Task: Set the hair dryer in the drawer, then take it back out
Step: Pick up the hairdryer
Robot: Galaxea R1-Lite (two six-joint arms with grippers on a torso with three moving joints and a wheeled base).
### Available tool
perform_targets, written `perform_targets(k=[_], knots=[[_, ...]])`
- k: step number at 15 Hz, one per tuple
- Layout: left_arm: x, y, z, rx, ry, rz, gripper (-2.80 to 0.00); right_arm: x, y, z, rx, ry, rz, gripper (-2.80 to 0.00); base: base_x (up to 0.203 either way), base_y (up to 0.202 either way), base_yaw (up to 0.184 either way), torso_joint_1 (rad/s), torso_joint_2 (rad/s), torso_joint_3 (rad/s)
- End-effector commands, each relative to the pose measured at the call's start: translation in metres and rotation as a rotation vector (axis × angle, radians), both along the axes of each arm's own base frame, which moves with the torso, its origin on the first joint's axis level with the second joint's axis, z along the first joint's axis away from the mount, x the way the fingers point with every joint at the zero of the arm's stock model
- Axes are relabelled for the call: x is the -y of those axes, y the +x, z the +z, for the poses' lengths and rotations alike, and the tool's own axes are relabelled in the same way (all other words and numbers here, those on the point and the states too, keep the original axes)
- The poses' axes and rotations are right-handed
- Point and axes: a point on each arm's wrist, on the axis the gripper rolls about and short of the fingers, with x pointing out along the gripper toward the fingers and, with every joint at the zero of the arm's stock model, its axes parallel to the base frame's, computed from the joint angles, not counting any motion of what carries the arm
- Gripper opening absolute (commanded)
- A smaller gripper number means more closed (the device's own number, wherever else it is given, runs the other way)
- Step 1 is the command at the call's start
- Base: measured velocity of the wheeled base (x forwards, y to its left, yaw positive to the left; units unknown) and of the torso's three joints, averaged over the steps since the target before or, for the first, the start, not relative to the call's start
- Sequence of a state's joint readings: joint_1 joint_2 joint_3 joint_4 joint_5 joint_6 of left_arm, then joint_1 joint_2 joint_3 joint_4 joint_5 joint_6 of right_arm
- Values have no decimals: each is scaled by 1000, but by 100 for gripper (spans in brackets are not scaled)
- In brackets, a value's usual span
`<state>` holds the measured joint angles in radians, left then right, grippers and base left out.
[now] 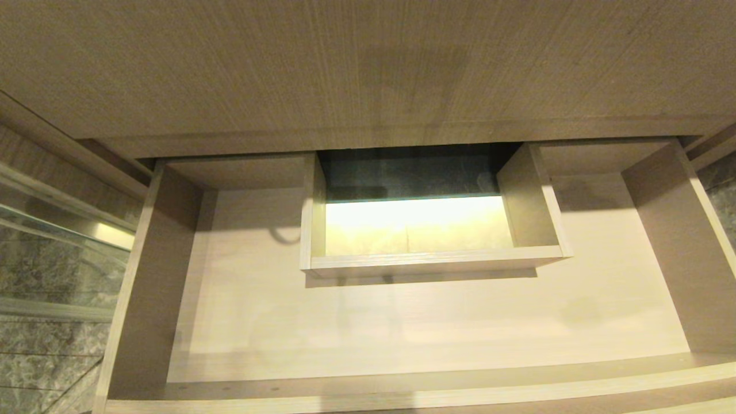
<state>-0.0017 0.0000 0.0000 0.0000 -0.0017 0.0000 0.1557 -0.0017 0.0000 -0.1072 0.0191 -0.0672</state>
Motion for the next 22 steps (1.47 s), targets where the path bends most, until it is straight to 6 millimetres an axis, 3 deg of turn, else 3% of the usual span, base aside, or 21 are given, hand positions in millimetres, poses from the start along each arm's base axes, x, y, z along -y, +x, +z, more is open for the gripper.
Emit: perform_targets(k=[1,7,11,16,22], knots=[[0,0,0,-2,0,0,-280,0,0,-12,-1,-2,1,-280,0,0,0,-2,2,38],[0,0,0,-2,0,0,-280,0,0,-12,0,-2,1,-280,0,0,0,9,-26,7],[0,0,0,-2,0,0,-280,0,0,-12,-4,3,-4,-280,0,-1,76,219,-77,-107],[0,0,0,-2,0,0,-280,0,0,-12,-3,0,-6,-280,2,-2,65,168,-511,-162],[0,0,0,-2,0,-3,-280,0,0,-12,-3,1,-4,-280,0,0,0,14,-22,-12]])
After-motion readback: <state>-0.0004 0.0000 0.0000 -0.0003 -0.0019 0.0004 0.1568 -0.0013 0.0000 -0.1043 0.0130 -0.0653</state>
